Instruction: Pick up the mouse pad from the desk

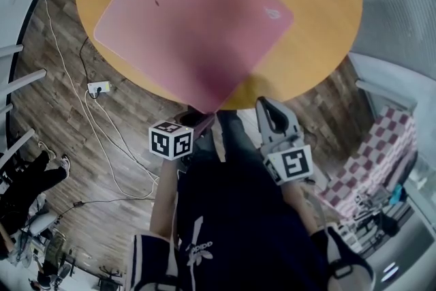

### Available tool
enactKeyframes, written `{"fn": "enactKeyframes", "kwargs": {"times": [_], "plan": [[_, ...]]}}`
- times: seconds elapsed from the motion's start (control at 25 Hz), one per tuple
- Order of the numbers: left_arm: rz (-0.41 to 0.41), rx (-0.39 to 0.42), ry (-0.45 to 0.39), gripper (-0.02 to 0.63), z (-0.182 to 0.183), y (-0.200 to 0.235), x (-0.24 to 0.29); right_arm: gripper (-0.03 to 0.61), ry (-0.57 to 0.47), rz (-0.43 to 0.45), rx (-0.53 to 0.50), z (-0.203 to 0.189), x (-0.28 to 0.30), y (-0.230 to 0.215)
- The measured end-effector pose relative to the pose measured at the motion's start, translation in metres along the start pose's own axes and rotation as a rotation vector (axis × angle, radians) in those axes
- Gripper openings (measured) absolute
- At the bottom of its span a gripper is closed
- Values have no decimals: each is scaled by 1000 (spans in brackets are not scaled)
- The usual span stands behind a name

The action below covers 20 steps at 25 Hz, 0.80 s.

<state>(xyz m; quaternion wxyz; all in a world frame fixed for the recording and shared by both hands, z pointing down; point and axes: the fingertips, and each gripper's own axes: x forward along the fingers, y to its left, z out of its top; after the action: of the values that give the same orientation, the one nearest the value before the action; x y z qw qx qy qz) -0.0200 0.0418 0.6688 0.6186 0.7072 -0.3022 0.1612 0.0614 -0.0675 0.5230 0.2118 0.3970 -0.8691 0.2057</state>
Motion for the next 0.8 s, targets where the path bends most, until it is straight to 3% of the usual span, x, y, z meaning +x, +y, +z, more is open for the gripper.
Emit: {"fn": "enactKeyframes", "kwargs": {"times": [0.36,0.6,0.8], "plan": [[-9,-55,-17,111,11,1,2,5,5,-3,-5,0,1,0],[51,33,-24,27,15,-5,-9,5,-10,-11,-13,8,2,0],[75,155,-61,18,31,-19,-21,5,-32,-12,-22,16,4,0]]}}
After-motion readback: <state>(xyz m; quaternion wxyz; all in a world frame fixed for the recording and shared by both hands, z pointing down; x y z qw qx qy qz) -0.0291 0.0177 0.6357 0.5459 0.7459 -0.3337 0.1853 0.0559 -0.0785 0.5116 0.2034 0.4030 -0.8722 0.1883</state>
